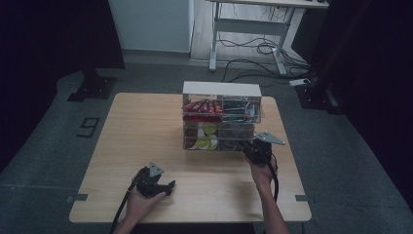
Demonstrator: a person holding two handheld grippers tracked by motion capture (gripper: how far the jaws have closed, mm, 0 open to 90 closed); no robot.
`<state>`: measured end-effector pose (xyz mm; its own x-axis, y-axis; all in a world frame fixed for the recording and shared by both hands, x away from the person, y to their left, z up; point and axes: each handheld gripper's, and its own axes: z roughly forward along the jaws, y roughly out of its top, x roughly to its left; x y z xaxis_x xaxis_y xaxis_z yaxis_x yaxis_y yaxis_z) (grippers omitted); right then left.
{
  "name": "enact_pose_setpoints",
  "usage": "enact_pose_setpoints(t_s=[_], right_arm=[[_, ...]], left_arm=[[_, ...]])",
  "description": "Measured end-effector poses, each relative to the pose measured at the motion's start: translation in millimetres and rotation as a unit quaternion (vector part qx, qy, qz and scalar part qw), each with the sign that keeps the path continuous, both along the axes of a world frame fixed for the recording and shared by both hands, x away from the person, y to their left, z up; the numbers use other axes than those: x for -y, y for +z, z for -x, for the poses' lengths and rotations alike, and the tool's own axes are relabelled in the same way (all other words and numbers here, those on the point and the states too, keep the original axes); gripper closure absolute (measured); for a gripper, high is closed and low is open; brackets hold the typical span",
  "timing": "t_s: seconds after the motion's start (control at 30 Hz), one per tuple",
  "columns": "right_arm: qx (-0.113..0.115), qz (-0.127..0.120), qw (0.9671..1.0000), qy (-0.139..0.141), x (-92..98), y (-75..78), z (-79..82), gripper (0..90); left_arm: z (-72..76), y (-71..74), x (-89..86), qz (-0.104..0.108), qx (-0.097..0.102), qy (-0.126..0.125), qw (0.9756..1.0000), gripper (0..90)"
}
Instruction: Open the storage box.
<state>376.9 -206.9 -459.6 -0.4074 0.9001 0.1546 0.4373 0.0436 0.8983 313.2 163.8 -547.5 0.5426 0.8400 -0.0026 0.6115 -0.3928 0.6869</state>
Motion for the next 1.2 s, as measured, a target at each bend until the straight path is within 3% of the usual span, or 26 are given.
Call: enact_pose_setpoints(t_s=[0.27, 0.5, 1.2], right_arm=[[0.007, 0.012, 0.9999, -0.003, -3.0, 12.3, -5.7, 89.3], [0.009, 0.003, 0.9999, -0.009, -0.7, 18.7, -9.9, 89.3], [0.003, 0.005, 0.9999, -0.012, -0.9, 22.7, -19.7, 89.3]], left_arm=[[-0.1, 0.0, 0.0, 0.001, 0.0, 0.0, 1.0, 15.5], [0.0, -0.1, 0.1, 0.001, 0.0, 0.001, 1.0, 15.5], [0.0, 0.1, 0.0, -0.001, 0.0, 0.0, 1.0, 15.5]])
